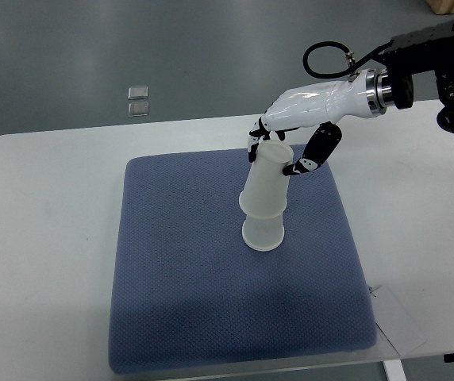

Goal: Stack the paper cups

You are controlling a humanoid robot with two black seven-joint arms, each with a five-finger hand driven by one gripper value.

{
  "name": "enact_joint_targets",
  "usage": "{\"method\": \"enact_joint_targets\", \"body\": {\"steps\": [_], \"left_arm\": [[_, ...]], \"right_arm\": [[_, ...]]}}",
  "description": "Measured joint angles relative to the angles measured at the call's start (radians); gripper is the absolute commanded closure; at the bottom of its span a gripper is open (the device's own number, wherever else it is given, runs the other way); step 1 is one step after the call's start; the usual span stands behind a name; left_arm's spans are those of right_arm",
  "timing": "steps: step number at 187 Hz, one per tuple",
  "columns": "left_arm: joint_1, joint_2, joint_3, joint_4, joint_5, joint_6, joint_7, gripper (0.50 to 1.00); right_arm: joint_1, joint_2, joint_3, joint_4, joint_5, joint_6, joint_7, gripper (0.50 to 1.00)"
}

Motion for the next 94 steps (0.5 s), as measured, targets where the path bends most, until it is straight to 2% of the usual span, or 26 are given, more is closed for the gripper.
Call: {"method": "enact_joint_targets", "body": {"steps": [5,33,52,65,94], "left_arm": [[0.000,0.000,0.000,0.000,0.000,0.000,0.000,0.500],[0.000,0.000,0.000,0.000,0.000,0.000,0.000,0.500],[0.000,0.000,0.000,0.000,0.000,0.000,0.000,0.500],[0.000,0.000,0.000,0.000,0.000,0.000,0.000,0.500],[0.000,0.000,0.000,0.000,0.000,0.000,0.000,0.500]], "right_arm": [[-0.002,0.000,0.001,0.000,0.000,-0.001,0.000,0.750],[-0.006,0.000,0.002,-0.001,0.001,-0.002,-0.001,0.650],[-0.011,0.000,0.005,-0.002,0.002,-0.003,-0.001,0.636],[-0.014,-0.001,0.008,-0.002,0.003,-0.003,-0.001,0.603],[-0.014,-0.004,0.013,-0.004,0.007,-0.005,0.000,0.589]]}}
